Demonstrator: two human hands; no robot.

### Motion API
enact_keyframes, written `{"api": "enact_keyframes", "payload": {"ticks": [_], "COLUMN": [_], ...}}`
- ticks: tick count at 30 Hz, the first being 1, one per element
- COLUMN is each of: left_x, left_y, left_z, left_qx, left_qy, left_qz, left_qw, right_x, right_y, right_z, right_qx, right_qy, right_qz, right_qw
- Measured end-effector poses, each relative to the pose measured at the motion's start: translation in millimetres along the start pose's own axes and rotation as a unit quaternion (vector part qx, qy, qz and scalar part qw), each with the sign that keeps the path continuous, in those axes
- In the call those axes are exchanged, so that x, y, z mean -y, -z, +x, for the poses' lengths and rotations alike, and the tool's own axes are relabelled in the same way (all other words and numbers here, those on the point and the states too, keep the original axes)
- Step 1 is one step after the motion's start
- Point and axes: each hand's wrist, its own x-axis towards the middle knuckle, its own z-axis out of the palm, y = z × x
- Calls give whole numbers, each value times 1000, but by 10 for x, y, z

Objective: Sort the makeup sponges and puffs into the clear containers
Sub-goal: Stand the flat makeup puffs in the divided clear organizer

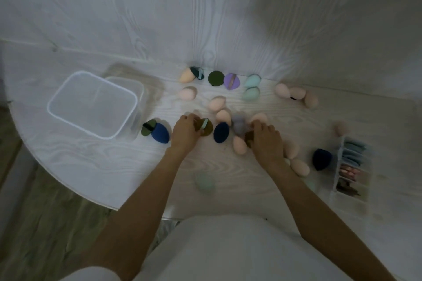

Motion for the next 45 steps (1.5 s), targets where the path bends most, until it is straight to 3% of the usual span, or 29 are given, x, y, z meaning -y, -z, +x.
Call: {"api": "enact_keyframes", "payload": {"ticks": [3,6,11,15,20,27,32,39,45], "left_x": [18,22,-368,-1034,-1807,-2334,-2372,-2300,-2287], "left_y": [9,36,236,97,-728,-1634,-1902,-1943,-1908], "left_z": [-42,-201,-760,-1155,-1463,-1786,-1812,-1830,-1854], "left_qx": [-17,-56,-134,-87,24,65,16,34,48], "left_qy": [13,-13,-72,-179,-327,-440,-457,-483,-467], "left_qz": [-45,-68,-225,-254,-198,-27,111,206,232], "left_qw": [999,996,963,947,924,895,883,850,852], "right_x": [-37,-84,-376,-860,-1522,-2122,-2331,-2297,-2259], "right_y": [14,157,571,777,777,750,710,622,481], "right_z": [2,-14,-415,-975,-1642,-2168,-2248,-2140,-2071], "right_qx": [30,42,-57,-116,-142,-164,-169,-147,-141], "right_qy": [-25,-24,-12,-58,-185,-256,-228,-166,-91], "right_qz": [10,128,265,345,355,379,382,358,234], "right_qw": [999,991,962,930,905,874,880,907,958]}}
